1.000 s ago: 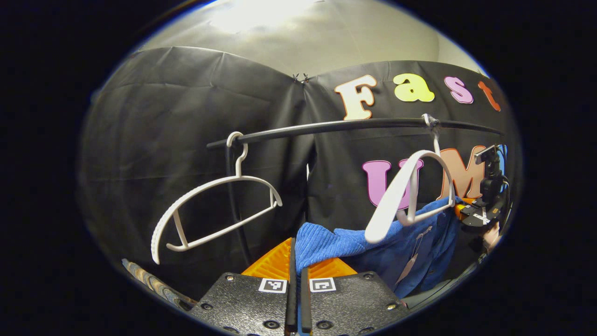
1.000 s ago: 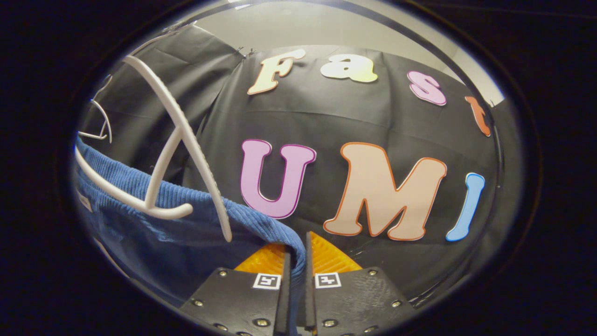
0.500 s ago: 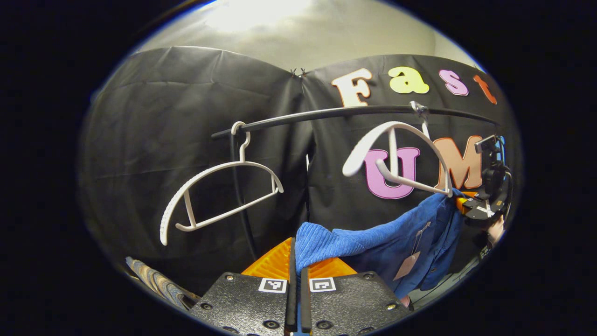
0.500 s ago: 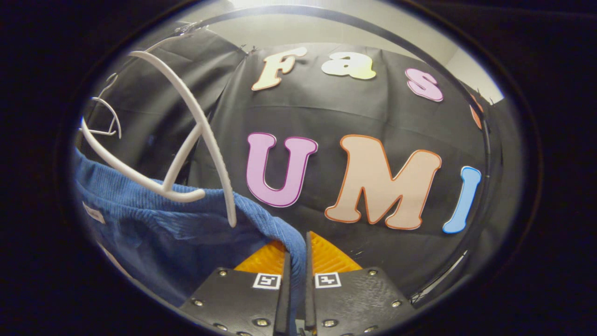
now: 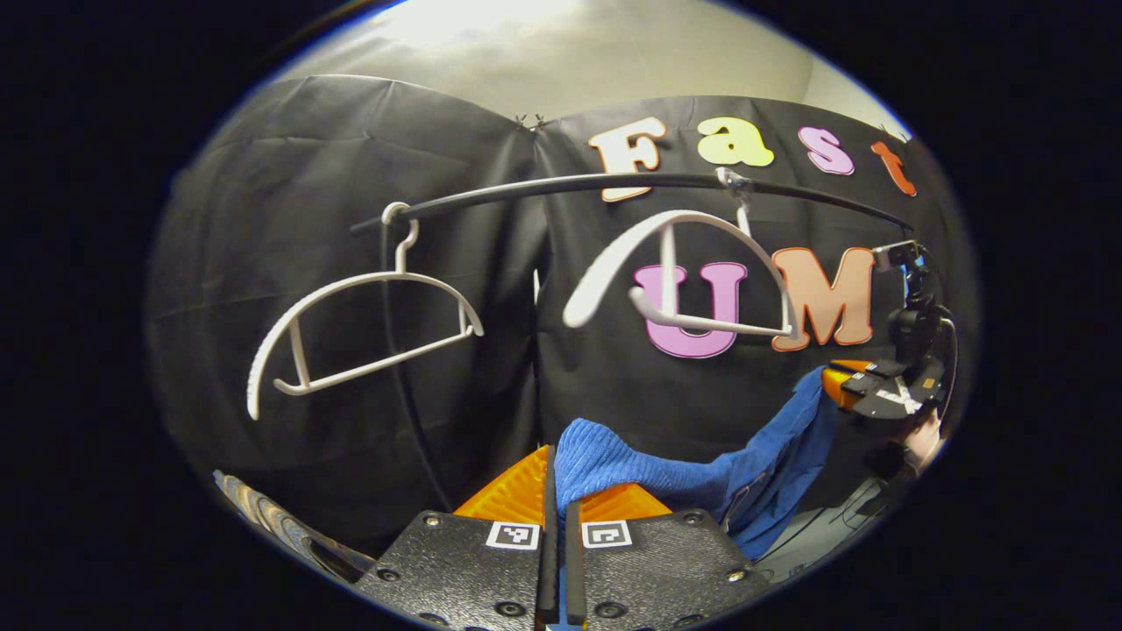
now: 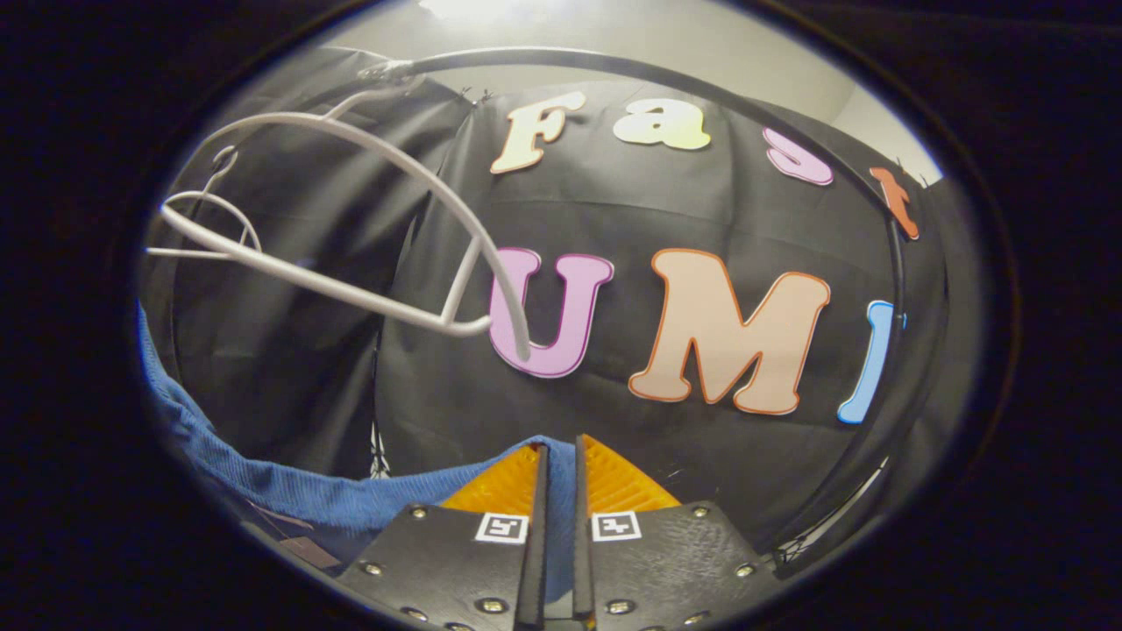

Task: Grasp the clothes on the hanger with both hands and then place them into the laundry hamper below.

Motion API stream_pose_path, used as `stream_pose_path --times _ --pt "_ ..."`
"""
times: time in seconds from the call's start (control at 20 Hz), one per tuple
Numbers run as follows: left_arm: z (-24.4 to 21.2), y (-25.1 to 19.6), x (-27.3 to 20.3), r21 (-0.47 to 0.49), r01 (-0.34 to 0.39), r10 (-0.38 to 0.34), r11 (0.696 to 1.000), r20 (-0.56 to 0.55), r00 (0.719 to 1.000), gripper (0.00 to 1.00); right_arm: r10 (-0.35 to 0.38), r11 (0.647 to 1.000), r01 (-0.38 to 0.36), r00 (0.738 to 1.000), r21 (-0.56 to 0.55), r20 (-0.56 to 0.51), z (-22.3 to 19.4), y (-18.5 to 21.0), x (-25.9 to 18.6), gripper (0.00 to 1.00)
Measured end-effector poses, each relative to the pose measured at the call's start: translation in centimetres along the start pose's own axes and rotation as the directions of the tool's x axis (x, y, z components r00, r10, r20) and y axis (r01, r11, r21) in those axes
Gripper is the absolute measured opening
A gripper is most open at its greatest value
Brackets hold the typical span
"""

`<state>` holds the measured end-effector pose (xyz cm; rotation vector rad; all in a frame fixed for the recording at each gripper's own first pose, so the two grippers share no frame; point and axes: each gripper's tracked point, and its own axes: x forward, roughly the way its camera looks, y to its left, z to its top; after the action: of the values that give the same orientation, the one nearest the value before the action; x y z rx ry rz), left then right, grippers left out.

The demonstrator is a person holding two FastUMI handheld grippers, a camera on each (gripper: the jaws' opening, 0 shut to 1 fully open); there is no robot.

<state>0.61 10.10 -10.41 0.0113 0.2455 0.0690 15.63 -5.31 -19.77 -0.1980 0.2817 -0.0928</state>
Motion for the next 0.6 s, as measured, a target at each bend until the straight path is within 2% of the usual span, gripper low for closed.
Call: stream_pose_path --times 0.3,0.6 --pt "-2.4 -5.1 1.7 0.009 0.139 -0.139 0.990 -0.027 0.990 0.04 0.059 0.998 -0.058 0.993 0.008 -0.100 -4.9 3.0 -1.8 0.12" --pt "-5.3 -12.1 3.6 0.058 0.331 -0.328 0.942 -0.059 0.943 0.04 0.090 0.996 -0.091 0.981 0.004 -0.170 -8.3 5.2 -3.7 0.12"
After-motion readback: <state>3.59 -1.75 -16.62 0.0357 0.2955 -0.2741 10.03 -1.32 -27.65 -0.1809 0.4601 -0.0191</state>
